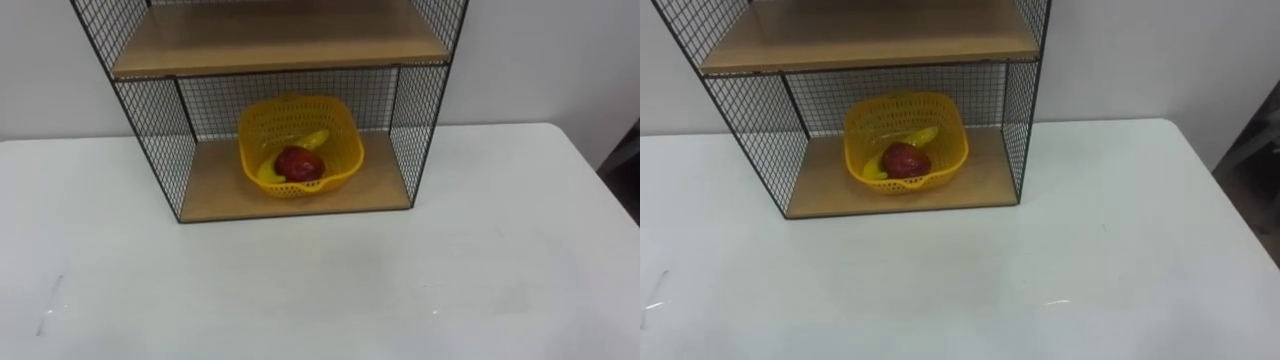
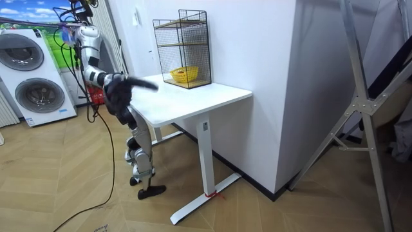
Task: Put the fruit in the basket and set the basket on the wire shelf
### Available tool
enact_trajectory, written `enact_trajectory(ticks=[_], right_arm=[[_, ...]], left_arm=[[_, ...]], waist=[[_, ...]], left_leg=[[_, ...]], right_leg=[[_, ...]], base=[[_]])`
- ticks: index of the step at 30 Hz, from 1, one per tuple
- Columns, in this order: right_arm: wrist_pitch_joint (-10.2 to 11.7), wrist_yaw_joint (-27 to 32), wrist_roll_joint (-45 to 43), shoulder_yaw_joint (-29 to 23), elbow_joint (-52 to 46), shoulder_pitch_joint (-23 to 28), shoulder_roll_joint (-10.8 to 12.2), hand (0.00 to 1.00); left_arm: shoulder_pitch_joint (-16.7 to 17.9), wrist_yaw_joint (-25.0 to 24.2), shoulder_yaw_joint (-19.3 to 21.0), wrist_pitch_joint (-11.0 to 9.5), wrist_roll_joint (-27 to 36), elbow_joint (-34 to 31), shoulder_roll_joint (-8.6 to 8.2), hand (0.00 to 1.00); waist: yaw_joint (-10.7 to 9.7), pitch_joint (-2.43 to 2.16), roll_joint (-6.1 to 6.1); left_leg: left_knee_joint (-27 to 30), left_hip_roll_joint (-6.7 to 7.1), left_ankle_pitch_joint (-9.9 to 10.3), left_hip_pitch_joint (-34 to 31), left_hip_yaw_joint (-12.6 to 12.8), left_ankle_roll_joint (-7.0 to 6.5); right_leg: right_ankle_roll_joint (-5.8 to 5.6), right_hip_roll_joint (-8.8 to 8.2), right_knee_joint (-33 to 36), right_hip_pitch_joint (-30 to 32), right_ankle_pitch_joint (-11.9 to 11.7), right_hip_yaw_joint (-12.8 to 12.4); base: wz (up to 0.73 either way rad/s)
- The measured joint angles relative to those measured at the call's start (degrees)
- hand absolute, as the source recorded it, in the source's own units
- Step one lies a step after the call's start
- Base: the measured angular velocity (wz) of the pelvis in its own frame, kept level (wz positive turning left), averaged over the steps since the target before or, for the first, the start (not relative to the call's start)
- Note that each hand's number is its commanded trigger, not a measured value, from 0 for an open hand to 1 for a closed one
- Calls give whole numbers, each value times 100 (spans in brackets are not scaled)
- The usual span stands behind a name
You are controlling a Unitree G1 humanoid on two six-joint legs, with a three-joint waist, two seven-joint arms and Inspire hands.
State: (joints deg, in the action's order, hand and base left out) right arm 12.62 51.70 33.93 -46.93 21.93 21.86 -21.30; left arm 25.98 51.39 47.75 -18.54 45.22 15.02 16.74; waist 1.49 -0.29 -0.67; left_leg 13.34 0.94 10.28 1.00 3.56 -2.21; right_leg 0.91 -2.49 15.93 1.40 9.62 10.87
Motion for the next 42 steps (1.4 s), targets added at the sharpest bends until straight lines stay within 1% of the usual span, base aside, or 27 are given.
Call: enact_trajectory(ticks=[1, 2, 4, 5, 7, 8, 10, 11, 13, 15, 16, 17, 18, 19, 20, 21, 22, 23, 25, 26, 28, 31, 32, 34, 37, 40, 42], right_arm=[[-27, -46, 91, 35, 442, 53, 28, 0], [-28, -83, 169, 65, 685, 78, 39, 0], [-135, -239, 387, 113, 1492, 111, 130, 0], [-146, -275, 418, 173, 1695, 111, 144, 0], [-171, -447, 566, 377, 2561, 63, 170, 0], [-180, -452, 623, 444, 2721, 61, 182, 0], [-188, -545, 639, 740, 3259, 93, 358, 0], [-190, -592, 624, 852, 3423, 89, 392, 0], [-270, -717, 614, 1242, 3876, 70, 630, 0], [-325, -921, 548, 1554, 4213, 12, 766, 0], [-425, -1119, 410, 1709, 4465, -61, 805, 0], [-479, -1239, 358, 1809, 4581, -96, 807, 0], [-582, -1516, 206, 1978, 4802, -199, 803, 0], [-678, -1827, 36, 2166, 4975, -285, 800, 0], [-736, -1981, -61, 2263, 5055, -325, 800, 0], [-836, -2252, -184, 2524, 5217, -420, 797, 0], [-942, -2511, -316, 2873, 5308, -444, 798, 0], [-989, -2657, -376, 3012, 5344, -488, 799, 0], [-1217, -3179, -820, 3359, 5408, -711, 801, 0], [-1269, -3283, -971, 3443, 5405, -771, 800, 0], [-1383, -3606, -1661, 3662, 5408, -892, 799, 0], [-1548, -3902, -2532, 4059, 5390, -1097, 803, 0], [-1581, -3953, -2697, 4131, 5388, -1124, 805, 0], [-1705, -4097, -3454, 4289, 5350, -1204, 851, 0], [-1817, -4247, -4027, 4611, 5344, -1310, 980, 0], [-1878, -4388, -4386, 4867, 5307, -1411, 1081, 0], [-1902, -4482, -4476, 5016, 5196, -1403, 1107, 0]], left_arm=[[35, -93, -124, 56, 94, 399, -17, 0], [43, -164, -179, 72, 158, 604, -22, 0], [85, -396, -469, 168, 396, 1404, -59, 0], [107, -480, -563, 193, 440, 1600, -67, 0], [133, -867, -821, 257, 649, 2323, -176, 0], [129, -961, -891, 289, 653, 2492, -203, 0], [122, -1258, -1137, 358, 633, 2964, -343, 0], [117, -1334, -1244, 362, 611, 3114, -375, 0], [26, -1640, -1547, 459, 428, 3686, -526, 0], [4, -1960, -1813, 583, 231, 4053, -608, 0], [9, -2220, -1904, 672, -114, 4227, -679, 0], [10, -2347, -1964, 731, -315, 4311, -704, 0], [0, -2622, -2140, 838, -768, 4511, -715, 0], [-27, -2901, -2251, 997, -1210, 4612, -728, 0], [-91, -3031, -2324, 1073, -1483, 4670, -728, 0], [-130, -3257, -2490, 1207, -1974, 4750, -729, 0], [-155, -3443, -2754, 1317, -2406, 4762, -734, 0], [-187, -3535, -2896, 1377, -2616, 4762, -736, 0], [-397, -3889, -3374, 1634, -3330, 4764, -735, 0], [-421, -3969, -3460, 1695, -3509, 4768, -734, 0], [-663, -4250, -3615, 1889, -4119, 4803, -733, 0], [-910, -4417, -3843, 2051, -4278, 4915, -712, 0], [-929, -4451, -3864, 2089, -4337, 4913, -712, 0], [-977, -4485, -3981, 2205, -4538, 4908, -723, 0], [-1043, -4483, -4248, 2335, -4839, 4908, -727, 0], [-1096, -4486, -4538, 2362, -5128, 4909, -768, 0], [-1130, -4487, -4610, 2396, -5289, 4908, -816, 0]], waist=[[-12, -13, 4], [-33, -15, 11], [-80, -14, 9], [-101, -14, 10], [-135, -16, 9], [-140, -16, 6], [-150, -18, 22], [-153, -18, 21], [-176, -17, 17], [-205, -17, 20], [-231, -16, 22], [-246, -15, 23], [-260, -15, 24], [-262, -15, 30], [-278, -13, 33], [-247, -10, 39], [-254, -5, 43], [-271, -5, 42], [-267, -3, 39], [-265, -3, 40], [-277, 0, 42], [-259, 1, 43], [-259, 2, 41], [-255, 5, 44], [-242, 27, 81], [-234, 42, 100], [-233, 47, 104]], left_leg=[[22, 1, 7, -38, -40, 1], [21, 2, 7, -40, -53, 2], [25, -2, 6, -37, -80, 3], [24, -2, 6, -33, -87, 3], [21, -4, 19, 0, -101, -18], [16, -7, 22, 14, -91, -22], [-5, -17, 26, 55, -69, -21], [-8, -17, 26, 68, -68, -21], [-7, -17, 27, 106, -66, -21], [-28, -18, 26, 156, -51, -21], [-32, -19, 26, 188, -43, -20], [-34, -20, 26, 199, -42, -20], [-45, -20, 26, 219, -46, -20], [-53, -20, 26, 229, -45, -20], [-59, -19, 26, 234, -45, -20], [-64, -19, 26, 257, -45, -20], [-64, -19, 25, 285, -45, -19], [-63, -19, 25, 294, -47, -19], [-67, -23, 23, 326, -56, -16], [-66, -26, 23, 333, -56, -16], [-66, -31, 22, 356, -54, -16], [-70, -34, 16, 375, -26, -10], [-70, -34, 16, 377, -26, -9], [-71, -31, 15, 392, -25, -10], [-93, -30, 15, 424, -28, -10], [-92, -30, 16, 412, -31, -11], [-91, -30, 16, 397, -36, -11]], right_leg=[[18, -4, -1, 8, 14, 34], [18, -6, -3, 1, 17, 49], [16, -12, -28, -29, 17, 91], [16, -12, -33, -36, 17, 98], [32, -5, -59, -78, 22, 100], [34, -1, -61, -83, 23, 87], [36, 12, -59, -99, 22, 43], [36, 12, -60, -111, 22, 42], [37, 12, -60, -148, 22, 39], [37, 11, -62, -190, 22, 31], [37, 12, -73, -220, 21, 31], [37, 14, -81, -231, 21, 30], [35, 18, -104, -254, 18, 28], [35, 20, -119, -266, 7, 27], [36, 21, -124, -273, 2, 26], [36, 20, -132, -306, -1, 32], [37, 22, -141, -337, -5, 33], [37, 24, -148, -349, -13, 32], [45, 44, -204, -399, -49, 21], [46, 50, -222, -414, -54, 21], [47, 59, -241, -441, -56, 21], [54, 60, -239, -449, -75, 19], [54, 63, -240, -447, -77, 12], [51, 71, -242, -457, -82, -18], [51, 73, -244, -473, -81, -31], [51, 74, -248, -464, -81, -32], [51, 74, -249, -453, -81, -29]], base=[[10], [14], [11], [5], [0], [-6], [-9], [-4], [0], [0], [0], [0], [0], [0], [0], [4], [3], [0], [0], [0], [0], [-3], [-6], [-4], [-1], [0], [0]])
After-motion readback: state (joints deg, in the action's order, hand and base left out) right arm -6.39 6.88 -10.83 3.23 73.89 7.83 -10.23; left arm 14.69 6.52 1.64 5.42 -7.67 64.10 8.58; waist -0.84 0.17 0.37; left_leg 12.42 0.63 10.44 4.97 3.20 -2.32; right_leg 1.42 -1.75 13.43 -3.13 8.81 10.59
